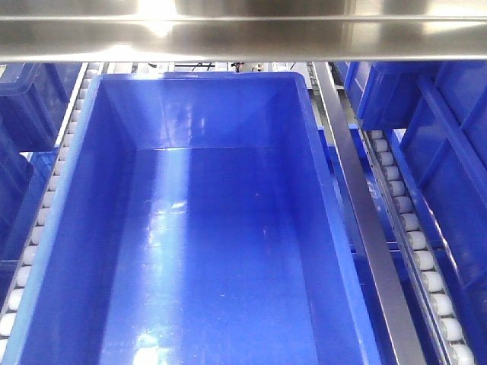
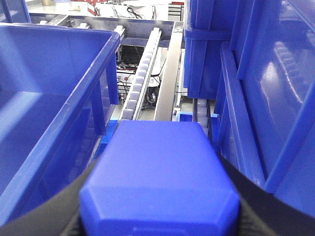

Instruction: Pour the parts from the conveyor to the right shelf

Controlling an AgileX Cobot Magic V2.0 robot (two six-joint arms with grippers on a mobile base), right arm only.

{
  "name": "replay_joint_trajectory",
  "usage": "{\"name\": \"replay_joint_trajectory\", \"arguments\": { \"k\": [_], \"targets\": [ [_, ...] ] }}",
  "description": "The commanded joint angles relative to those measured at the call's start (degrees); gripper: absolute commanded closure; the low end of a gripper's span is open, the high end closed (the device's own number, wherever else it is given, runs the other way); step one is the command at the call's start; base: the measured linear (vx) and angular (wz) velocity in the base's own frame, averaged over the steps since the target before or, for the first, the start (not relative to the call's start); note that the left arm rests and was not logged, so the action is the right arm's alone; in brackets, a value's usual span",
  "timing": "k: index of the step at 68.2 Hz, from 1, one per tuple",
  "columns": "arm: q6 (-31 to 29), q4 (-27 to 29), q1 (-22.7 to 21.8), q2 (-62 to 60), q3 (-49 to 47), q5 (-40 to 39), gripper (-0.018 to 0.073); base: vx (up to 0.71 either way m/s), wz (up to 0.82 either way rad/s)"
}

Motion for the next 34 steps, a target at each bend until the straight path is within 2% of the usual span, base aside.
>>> {"name": "replay_joint_trajectory", "arguments": {
  "k": [1, 10, 22, 34],
  "targets": [
    [-0.48, 3.62, 0.20, 0.70, -1.77, -5.61, 0.0569, 0.00, 0.00],
    [-0.68, 9.26, 5.09, 1.00, -2.62, -6.20, 0.0569, 0.00, 0.00],
    [-2.09, 9.33, 13.34, 6.30, -6.17, -1.85, 0.0566, 0.00, 0.00],
    [-2.81, 9.48, 22.06, 17.12, -11.84, -1.75, 0.0566, 0.00, 0.00]
  ]
}}
